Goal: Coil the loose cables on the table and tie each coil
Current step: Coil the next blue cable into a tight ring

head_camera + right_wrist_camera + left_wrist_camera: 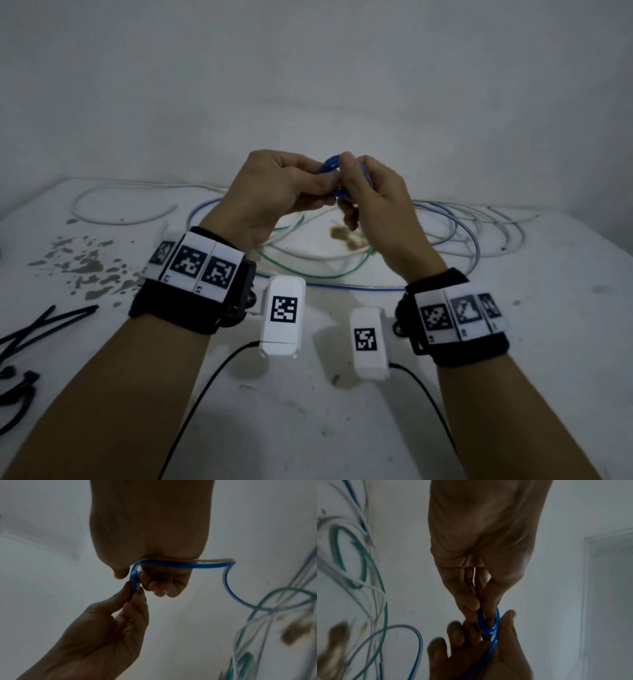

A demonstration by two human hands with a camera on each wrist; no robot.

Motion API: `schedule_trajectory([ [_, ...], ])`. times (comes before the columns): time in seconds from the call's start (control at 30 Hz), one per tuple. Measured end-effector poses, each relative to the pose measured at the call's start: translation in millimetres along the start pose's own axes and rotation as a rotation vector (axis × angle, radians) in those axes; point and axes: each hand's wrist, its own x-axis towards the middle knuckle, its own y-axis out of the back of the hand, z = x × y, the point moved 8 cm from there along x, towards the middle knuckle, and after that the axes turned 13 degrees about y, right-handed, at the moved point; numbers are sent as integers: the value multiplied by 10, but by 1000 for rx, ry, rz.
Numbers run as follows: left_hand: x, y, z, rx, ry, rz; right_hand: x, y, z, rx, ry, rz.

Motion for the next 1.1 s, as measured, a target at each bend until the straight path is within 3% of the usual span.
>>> schedule_trajectory([
  [0.13, -32, 4, 25, -129, -16, -45, -30, -103, -43, 135, 33, 73],
  [0.33, -80, 7, 99, 298, -114, -106, 5, 4, -45, -8, -9, -170],
  [0.4, -70, -21, 147, 181, -181, -63, 7, 25, -93, 57, -9, -76],
  [0.5, -48, -35, 161, -148, -232, 28, -6, -13, -127, 227, -9, 197],
  [0.6, -46, -83, 110, -198, -215, 23, -34, -67, -143, 147, 65, 332],
  [0.63, -46, -93, 96, -154, -191, -14, -32, -37, -151, 87, 90, 316],
  [0.7, -45, -53, 107, 40, -173, -60, 6, 15, -207, -35, 137, 148],
  [0.77, -58, 11, 152, 263, -209, -47, 25, 12, -247, -198, 140, -93],
  [0.83, -80, 34, 197, 321, -242, -23, 20, -8, -262, -243, 139, -181],
  [0.97, -82, 6, 232, -57, -232, -3, 53, -5, -276, 37, 151, 84],
  [1.1, -62, -70, 171, -225, -172, -78, 92, 8, -250, 119, 116, 128],
])
